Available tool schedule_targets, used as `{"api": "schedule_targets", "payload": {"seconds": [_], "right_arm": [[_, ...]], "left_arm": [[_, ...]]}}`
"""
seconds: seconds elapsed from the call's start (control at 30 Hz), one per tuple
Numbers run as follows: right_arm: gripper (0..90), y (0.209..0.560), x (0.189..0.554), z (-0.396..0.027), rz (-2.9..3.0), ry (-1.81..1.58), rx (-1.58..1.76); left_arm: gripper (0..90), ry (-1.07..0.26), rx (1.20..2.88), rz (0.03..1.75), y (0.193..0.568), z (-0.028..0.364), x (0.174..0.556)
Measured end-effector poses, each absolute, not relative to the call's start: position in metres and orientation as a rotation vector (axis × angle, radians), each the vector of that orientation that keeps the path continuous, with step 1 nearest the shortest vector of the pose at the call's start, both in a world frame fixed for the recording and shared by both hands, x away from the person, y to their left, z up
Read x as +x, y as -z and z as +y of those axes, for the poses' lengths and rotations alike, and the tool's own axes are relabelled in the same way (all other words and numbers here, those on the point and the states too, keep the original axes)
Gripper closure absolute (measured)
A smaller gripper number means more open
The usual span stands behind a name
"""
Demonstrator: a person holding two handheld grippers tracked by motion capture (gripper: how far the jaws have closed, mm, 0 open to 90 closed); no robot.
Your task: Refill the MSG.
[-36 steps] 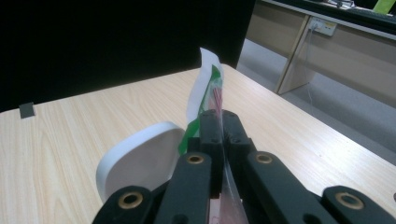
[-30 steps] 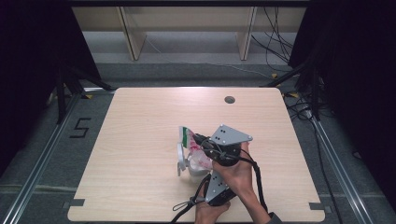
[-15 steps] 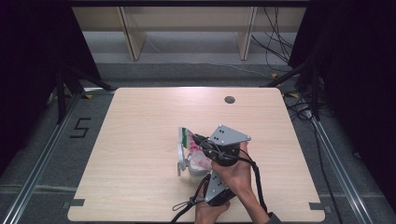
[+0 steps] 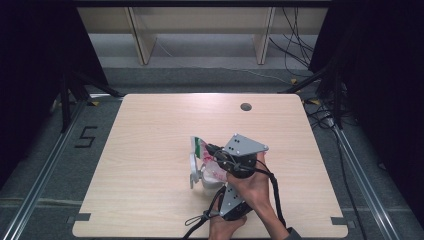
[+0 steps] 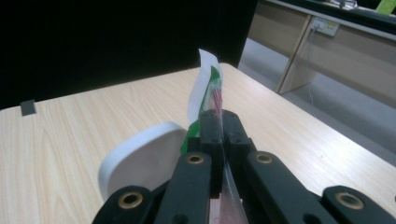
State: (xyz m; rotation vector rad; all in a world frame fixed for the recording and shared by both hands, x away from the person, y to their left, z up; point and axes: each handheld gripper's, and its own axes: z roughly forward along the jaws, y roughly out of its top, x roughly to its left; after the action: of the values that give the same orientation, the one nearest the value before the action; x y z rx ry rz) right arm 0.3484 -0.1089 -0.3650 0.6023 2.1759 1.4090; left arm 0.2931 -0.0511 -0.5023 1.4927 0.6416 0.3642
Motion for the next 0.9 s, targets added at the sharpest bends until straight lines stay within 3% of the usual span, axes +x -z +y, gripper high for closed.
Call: {"api": "schedule_targets", "payload": {"seconds": [0.03,0.13,0.17,0.9], "right_arm": [[90.0,0.3660,0.3473,-0.1082,2.185,-1.426,0.629],[90.0,0.3633,0.3460,-0.1078,2.172,-1.433,0.609],[90.0,0.3637,0.3460,-0.1075,2.179,-1.427,0.612],[90.0,0.3660,0.3475,-0.1051,2.203,-1.414,0.615]], "left_arm": [[75.5,-0.412,1.572,0.608,0.5019,-0.0447,0.2953],[75.6,-0.421,1.579,0.607,0.5003,-0.0437,0.2949],[75.6,-0.353,1.459,0.644,0.5007,-0.0527,0.2927],[75.5,-0.359,1.466,0.636,0.5024,-0.0520,0.2937]]}}
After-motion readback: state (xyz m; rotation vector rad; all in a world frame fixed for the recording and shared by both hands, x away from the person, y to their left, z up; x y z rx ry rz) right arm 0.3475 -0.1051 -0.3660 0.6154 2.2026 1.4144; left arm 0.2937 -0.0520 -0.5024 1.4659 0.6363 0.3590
